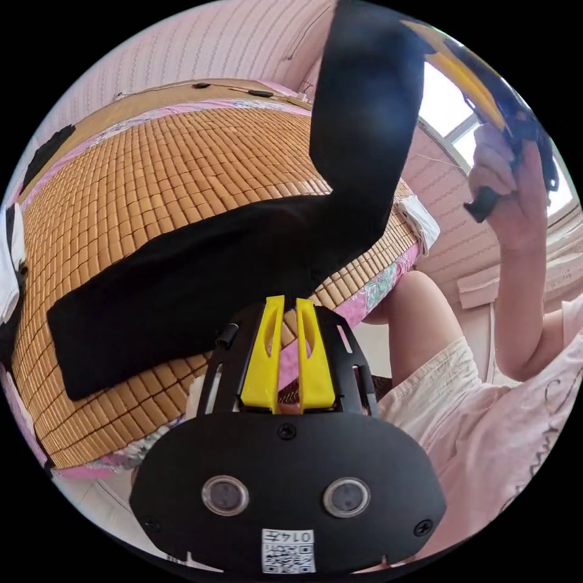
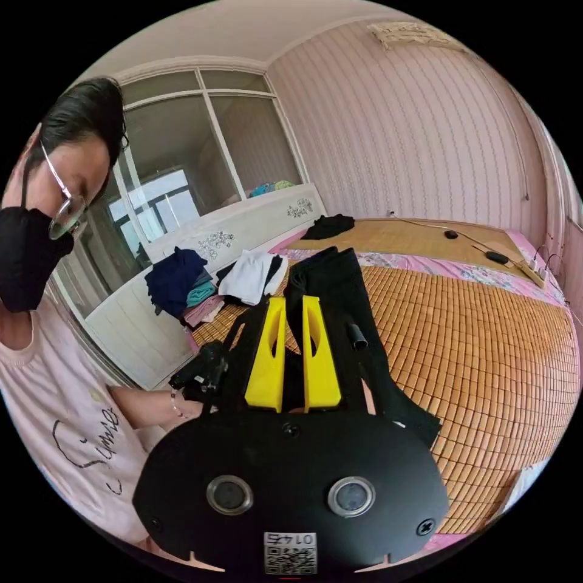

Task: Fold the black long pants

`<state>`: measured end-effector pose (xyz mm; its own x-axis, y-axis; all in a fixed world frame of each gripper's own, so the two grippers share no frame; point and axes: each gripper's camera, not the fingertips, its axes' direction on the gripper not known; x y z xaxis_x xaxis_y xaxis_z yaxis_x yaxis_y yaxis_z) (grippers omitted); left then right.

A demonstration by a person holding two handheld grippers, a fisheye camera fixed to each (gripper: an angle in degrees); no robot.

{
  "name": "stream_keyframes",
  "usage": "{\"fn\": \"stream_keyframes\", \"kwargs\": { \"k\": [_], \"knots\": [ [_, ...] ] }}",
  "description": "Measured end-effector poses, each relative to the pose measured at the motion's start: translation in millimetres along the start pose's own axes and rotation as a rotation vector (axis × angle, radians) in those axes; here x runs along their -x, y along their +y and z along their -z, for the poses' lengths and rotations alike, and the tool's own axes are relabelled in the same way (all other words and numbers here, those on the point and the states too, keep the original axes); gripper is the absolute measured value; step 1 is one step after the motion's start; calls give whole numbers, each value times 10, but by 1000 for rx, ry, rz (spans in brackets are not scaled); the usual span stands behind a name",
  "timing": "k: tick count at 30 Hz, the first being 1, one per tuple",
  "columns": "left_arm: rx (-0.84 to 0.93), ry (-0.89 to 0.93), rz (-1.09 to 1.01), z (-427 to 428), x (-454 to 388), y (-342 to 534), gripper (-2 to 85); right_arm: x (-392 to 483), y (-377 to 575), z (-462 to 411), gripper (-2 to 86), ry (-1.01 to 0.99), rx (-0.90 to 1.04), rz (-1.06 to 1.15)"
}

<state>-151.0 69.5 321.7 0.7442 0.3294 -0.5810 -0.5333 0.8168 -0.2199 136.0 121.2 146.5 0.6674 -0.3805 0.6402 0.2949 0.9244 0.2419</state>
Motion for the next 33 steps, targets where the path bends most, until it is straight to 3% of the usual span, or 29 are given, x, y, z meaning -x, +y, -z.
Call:
{"fn": "stream_keyframes", "kwargs": {
  "k": [4, 9, 16, 23, 33],
  "knots": [
    [35, -128, 205, 379, 662, 698, 41, 153, 352, -1333, 79, 66, 356, 26],
    [-53, -145, 354, 580, 1120, 926, 39, 277, 475, -1852, 85, 110, 523, 109],
    [-176, -114, 321, 373, 1196, 280, 43, 546, 329, -2351, 99, 151, 579, 228],
    [-28, -175, 303, -41, 1221, -167, 75, 555, 151, -2729, 101, 194, 594, 201],
    [-75, -275, 176, 101, 832, -67, 19, 257, -77, -2743, 30, 123, 524, 69]
  ]
}}
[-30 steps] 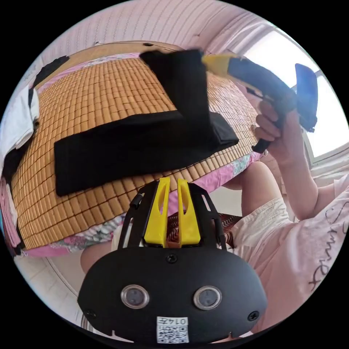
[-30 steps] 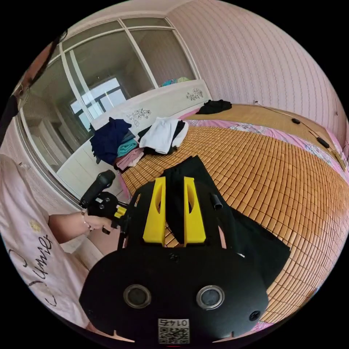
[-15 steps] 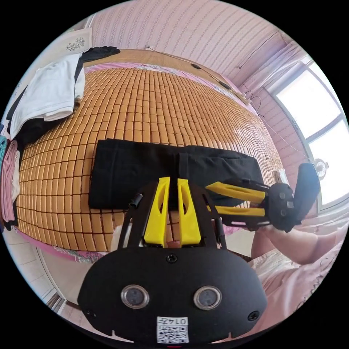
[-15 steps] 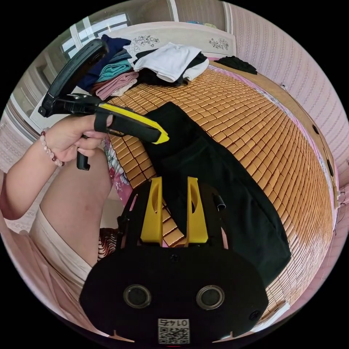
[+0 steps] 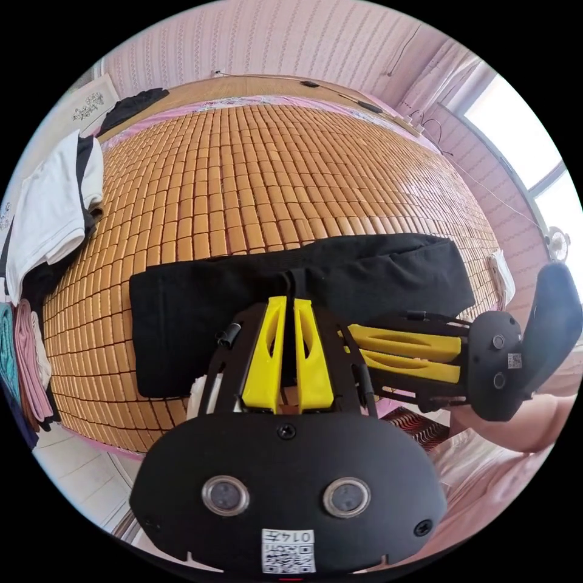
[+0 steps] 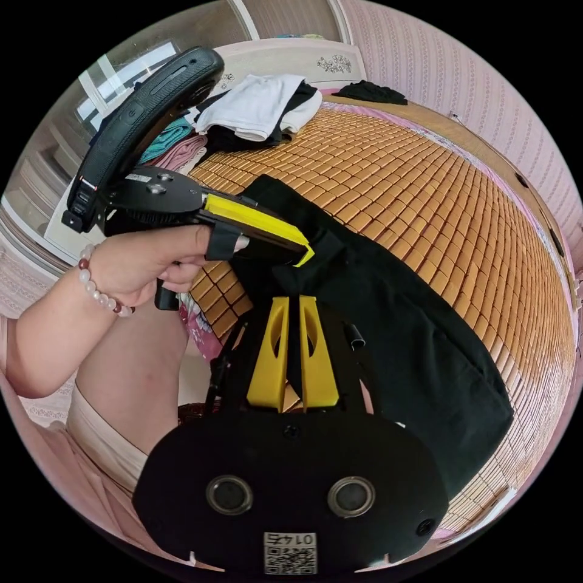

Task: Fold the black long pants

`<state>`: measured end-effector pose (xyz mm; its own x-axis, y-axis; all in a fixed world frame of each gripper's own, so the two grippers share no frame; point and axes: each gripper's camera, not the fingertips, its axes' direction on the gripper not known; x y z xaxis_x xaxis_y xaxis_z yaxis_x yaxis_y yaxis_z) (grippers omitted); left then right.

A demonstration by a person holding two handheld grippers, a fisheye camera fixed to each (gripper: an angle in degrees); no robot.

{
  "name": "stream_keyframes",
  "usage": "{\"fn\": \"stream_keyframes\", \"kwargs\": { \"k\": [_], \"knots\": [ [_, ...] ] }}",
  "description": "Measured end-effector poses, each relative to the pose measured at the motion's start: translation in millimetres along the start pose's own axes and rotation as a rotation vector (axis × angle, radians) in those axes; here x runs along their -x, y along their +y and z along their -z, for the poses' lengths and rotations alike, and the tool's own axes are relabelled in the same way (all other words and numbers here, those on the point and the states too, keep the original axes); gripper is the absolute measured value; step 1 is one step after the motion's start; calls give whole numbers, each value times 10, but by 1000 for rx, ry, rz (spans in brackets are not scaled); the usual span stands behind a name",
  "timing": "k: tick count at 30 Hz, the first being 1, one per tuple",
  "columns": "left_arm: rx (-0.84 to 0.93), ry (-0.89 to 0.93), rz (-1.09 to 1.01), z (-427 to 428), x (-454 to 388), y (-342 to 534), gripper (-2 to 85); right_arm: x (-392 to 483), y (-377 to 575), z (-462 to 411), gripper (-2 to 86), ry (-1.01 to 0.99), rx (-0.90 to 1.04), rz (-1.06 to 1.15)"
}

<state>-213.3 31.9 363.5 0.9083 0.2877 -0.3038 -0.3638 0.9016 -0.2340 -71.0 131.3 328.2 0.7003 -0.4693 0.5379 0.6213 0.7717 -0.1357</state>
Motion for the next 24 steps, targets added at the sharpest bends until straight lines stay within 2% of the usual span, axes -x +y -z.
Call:
{"fn": "stream_keyframes", "kwargs": {
  "k": [5, 9, 11, 14, 16, 20, 24],
  "knots": [
    [-170, 8, -50, 560, -271, 81, 7, -67, -11, 492, 21, -14, -136, -14],
    [-316, -10, -36, 1196, -90, 150, 6, 89, -331, 863, 23, -96, -271, 58],
    [-306, -80, 1, 1342, 142, 198, 12, 227, -655, 843, 26, -130, -270, 127],
    [-207, -185, 134, 1067, 689, 265, 34, 373, -1133, 364, 40, -140, -189, 142],
    [-1, -217, 220, 651, 1043, 353, 44, 376, -1273, -142, 62, -107, -16, 98],
    [-50, -171, 209, 670, 977, 661, 40, 234, -946, -113, 67, -174, -2, 93],
    [-45, -81, 112, 568, 487, 836, 15, -167, -392, 67, 29, -20, 69, 33]
  ]
}}
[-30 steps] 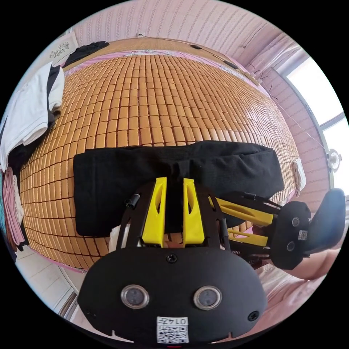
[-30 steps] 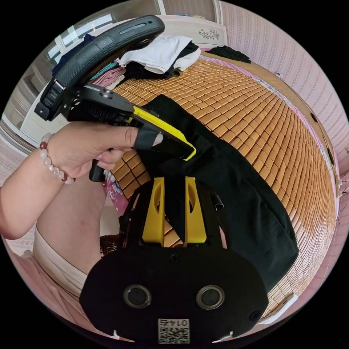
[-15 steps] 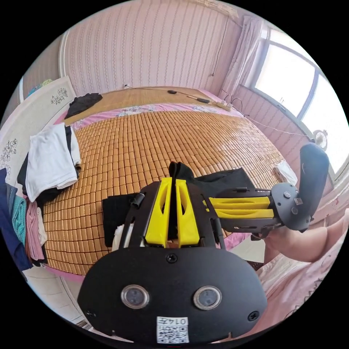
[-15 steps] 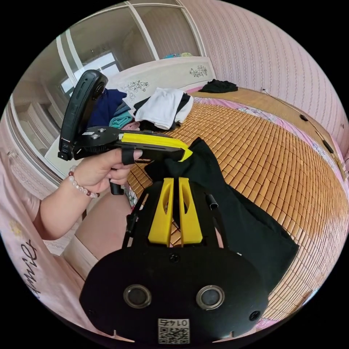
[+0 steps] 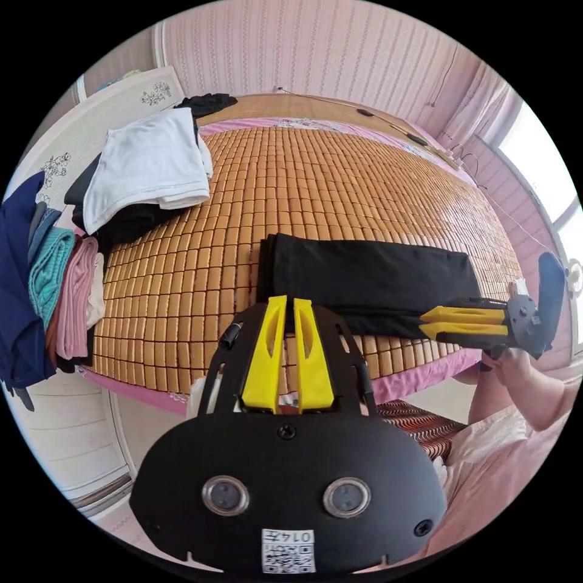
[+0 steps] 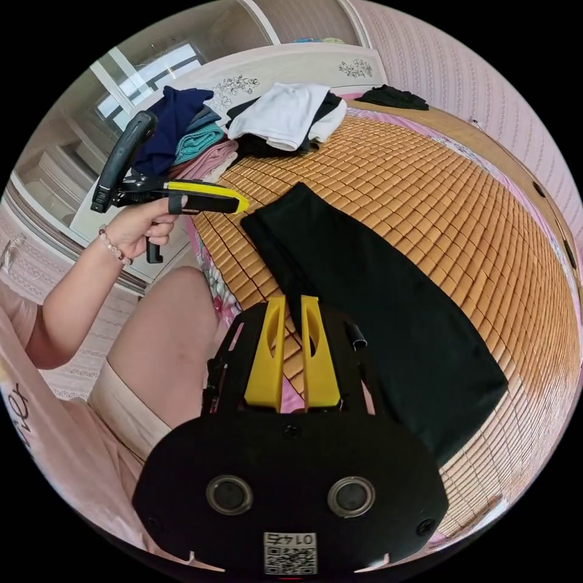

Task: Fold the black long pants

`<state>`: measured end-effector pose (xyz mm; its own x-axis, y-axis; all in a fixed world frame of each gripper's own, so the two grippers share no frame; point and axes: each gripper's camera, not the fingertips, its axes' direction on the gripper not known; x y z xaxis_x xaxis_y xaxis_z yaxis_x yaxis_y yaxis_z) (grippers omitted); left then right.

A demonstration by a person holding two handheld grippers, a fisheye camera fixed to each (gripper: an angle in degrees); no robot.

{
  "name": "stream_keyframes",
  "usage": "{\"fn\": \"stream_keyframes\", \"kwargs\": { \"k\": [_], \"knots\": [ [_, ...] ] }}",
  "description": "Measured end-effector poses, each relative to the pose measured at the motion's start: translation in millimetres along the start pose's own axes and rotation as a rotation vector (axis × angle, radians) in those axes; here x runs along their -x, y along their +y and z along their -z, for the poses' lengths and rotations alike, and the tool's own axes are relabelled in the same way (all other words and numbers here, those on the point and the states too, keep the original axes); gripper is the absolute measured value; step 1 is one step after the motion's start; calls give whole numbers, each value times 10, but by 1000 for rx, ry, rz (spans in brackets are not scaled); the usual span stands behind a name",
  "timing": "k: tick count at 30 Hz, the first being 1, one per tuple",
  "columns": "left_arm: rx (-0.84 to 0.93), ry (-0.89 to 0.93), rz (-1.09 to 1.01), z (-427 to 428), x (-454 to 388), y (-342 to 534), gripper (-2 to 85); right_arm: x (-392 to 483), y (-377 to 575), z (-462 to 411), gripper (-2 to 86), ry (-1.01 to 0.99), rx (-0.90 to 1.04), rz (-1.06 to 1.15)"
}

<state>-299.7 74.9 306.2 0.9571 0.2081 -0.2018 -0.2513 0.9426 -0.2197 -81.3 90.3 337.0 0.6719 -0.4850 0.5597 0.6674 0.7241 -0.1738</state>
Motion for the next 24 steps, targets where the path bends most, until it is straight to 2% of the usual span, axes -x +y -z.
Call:
{"fn": "stream_keyframes", "kwargs": {
  "k": [4, 6, 13, 15, 17, 21, 24],
  "knots": [
    [3, 186, -198, -234, -812, 93, -5, -326, 251, 122, 3, 70, 62, -73],
    [49, 214, -257, -402, -1103, 68, -7, -412, 150, 86, 0, 76, 92, -76],
    [-11, 90, -300, -551, -1578, -141, -9, -481, -968, -267, -3, 205, 171, 41],
    [79, 95, -329, -751, -1642, -125, -9, -492, -1193, -426, -4, 225, 225, 62],
    [43, 98, -347, -779, -1666, -40, -10, -528, -1300, -712, -4, 251, 348, 96],
    [33, 107, -356, -779, -1676, -8, -10, -634, -1520, -669, -5, 201, 408, 112],
    [32, 131, -353, -786, -1661, 4, -10, -825, -1640, -656, -5, 218, 375, 66]
  ]
}}
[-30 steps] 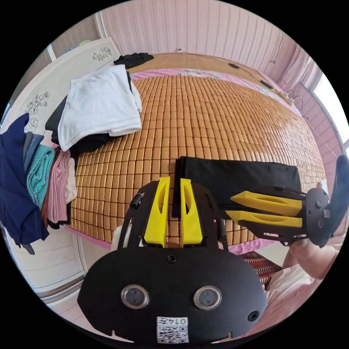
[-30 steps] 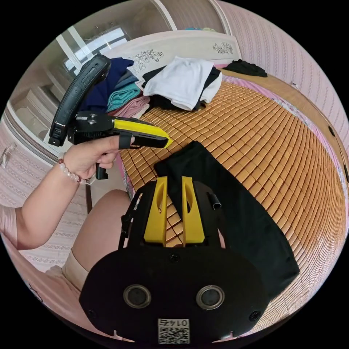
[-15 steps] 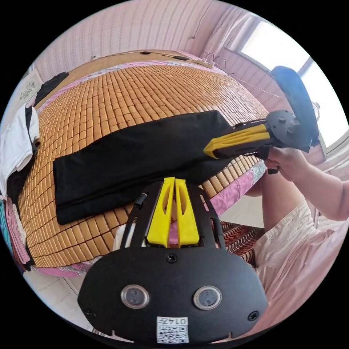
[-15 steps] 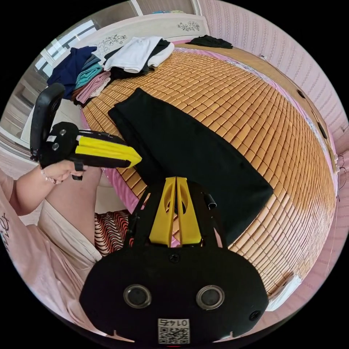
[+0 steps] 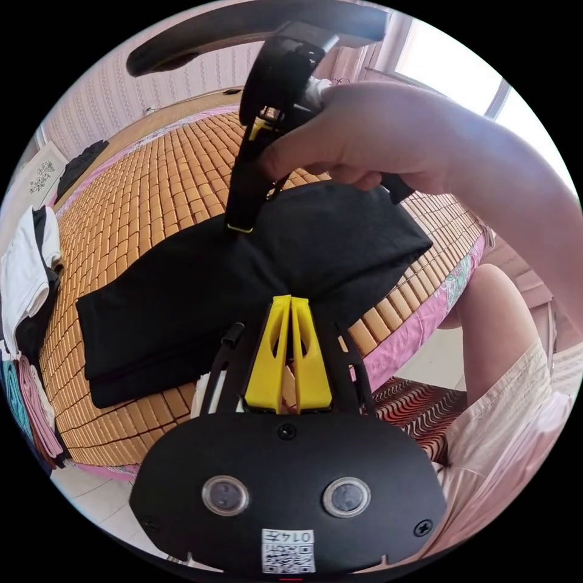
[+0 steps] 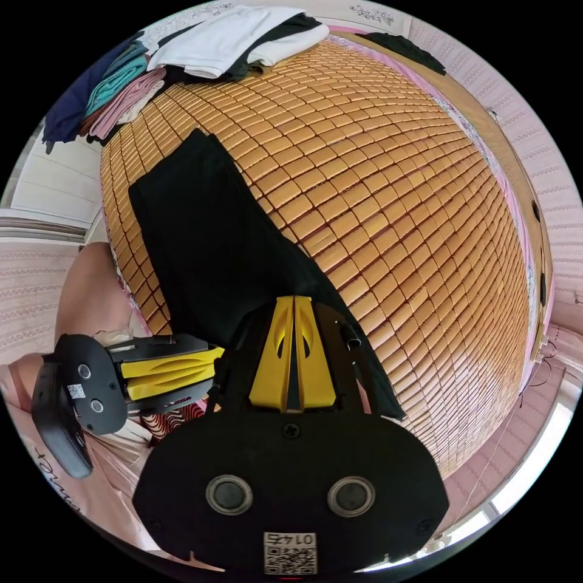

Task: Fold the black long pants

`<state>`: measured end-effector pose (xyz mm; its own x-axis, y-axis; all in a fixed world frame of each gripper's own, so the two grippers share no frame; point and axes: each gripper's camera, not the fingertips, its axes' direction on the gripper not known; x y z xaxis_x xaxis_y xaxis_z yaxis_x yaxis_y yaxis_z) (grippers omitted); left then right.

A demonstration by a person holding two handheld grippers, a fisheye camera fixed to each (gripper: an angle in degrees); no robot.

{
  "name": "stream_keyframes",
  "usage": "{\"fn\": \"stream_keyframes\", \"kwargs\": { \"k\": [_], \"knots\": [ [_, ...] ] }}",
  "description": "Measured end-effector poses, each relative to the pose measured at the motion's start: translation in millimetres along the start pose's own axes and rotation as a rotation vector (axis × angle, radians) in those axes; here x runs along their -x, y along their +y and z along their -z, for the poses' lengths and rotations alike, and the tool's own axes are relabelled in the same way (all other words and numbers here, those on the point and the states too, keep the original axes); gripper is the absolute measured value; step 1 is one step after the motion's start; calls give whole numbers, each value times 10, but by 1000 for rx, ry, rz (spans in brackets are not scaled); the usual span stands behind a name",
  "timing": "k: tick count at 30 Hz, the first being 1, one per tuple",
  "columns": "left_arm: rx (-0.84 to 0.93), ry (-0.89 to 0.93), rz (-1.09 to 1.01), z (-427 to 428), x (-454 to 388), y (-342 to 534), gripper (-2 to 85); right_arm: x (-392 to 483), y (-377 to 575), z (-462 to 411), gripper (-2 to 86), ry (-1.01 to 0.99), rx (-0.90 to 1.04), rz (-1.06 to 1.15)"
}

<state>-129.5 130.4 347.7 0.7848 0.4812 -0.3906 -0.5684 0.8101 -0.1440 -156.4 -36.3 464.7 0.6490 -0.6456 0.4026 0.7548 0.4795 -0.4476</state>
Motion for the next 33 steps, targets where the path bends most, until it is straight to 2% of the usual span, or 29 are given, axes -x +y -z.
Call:
{"fn": "stream_keyframes", "kwargs": {
  "k": [5, 12, 14, 16, 19, 22, 25, 29, 33],
  "knots": [
    [-13, -10, -17, -10, -49, 35, -10, -145, -136, -89, -5, -53, 112, 61],
    [-13, 13, -15, -26, -51, 53, -9, -313, 41, -139, -5, -50, 95, 72],
    [-21, 22, -16, -17, -25, 67, -9, -426, 329, -23, -4, -58, -22, 3],
    [-34, 29, -12, 28, -15, 87, -8, -641, 1001, 163, -3, -80, -213, -137],
    [-91, -9, -82, 191, -152, 108, -4, -964, 2045, 182, 0, -114, -349, -345],
    [-132, 34, -161, 316, -396, 53, 3, -1254, 2996, 14, 9, -157, -371, -543],
    [-151, 75, -253, 301, -737, -73, 13, -1428, 3629, -160, 25, -220, -386, -643],
    [-177, 128, -327, 117, -1117, -288, 54, -1546, 3920, -287, 62, -214, -423, -676],
    [-120, 130, -364, -145, -1409, -566, 85, -1773, 3881, -501, 102, -253, -453, -676]
  ]
}}
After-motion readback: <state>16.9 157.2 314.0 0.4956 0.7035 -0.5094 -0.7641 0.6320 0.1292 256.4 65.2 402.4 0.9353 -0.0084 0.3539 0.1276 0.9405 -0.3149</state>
